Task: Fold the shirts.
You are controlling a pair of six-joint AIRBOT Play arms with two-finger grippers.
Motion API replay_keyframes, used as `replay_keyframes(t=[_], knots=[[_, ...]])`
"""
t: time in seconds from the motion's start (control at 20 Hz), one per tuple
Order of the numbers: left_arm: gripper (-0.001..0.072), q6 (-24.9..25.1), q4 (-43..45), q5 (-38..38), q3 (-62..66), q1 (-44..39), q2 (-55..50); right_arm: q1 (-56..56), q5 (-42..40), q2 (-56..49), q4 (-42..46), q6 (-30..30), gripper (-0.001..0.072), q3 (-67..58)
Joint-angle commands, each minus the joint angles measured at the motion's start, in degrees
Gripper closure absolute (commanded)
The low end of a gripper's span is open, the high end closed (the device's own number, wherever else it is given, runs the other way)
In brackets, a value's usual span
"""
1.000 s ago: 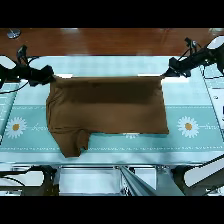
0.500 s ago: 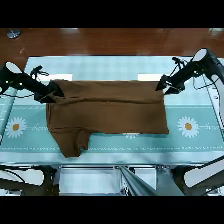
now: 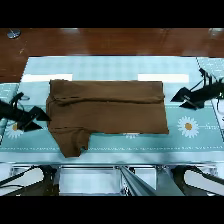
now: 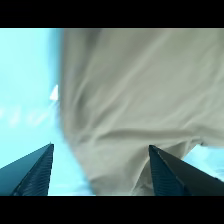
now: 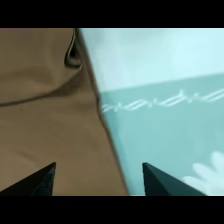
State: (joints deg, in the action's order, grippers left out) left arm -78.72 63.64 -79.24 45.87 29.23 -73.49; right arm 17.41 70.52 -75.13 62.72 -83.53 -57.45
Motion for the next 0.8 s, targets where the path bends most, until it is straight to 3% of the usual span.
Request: replay_keyframes(t=[0.0,0.1,0.25,0.4,0.55,0.6,0.65,0.7,0.75], knots=[[0.0007,1.9,-5.2,4.5,-12.4,7.4,8.6,1.4,-8.7,9.0,-13.7,7.6,0.0094,16.4],[0.0007,2.3,-5.7,5.6,-15.8,7.2,10.9,1.4,-9.1,10.4,-16.8,10.0,0.0094,19.6],[0.0008,4.0,-14.5,10.0,-21.7,2.2,11.3,1.3,-8.5,10.4,-18.4,11.3,0.0094,21.2],[0.0008,4.9,-16.8,15.5,-25.4,-4.6,11.3,2.2,-8.0,10.4,-19.3,11.2,0.0094,20.9],[0.0013,6.3,-17.0,15.4,-25.5,-8.2,11.3,8.9,-5.9,10.4,-19.3,10.9,0.0095,18.7],[0.011,6.6,-17.0,15.1,-25.4,-8.3,11.3,11.5,-4.8,10.4,-18.9,10.9,0.0095,18.5],[0.0469,8.5,-17.0,14.3,-25.3,-8.2,11.3,14.0,-2.5,10.4,-16.5,10.3,0.0094,18.6],[0.068,10.5,-17.2,13.2,-25.1,-8.2,11.3,14.8,0.3,10.4,-11.6,8.7,0.0094,18.9],[0.0691,11.6,-17.2,12.1,-24.8,-8.2,11.3,14.5,2.3,10.4,-6.0,6.3,0.0094,19.9]])
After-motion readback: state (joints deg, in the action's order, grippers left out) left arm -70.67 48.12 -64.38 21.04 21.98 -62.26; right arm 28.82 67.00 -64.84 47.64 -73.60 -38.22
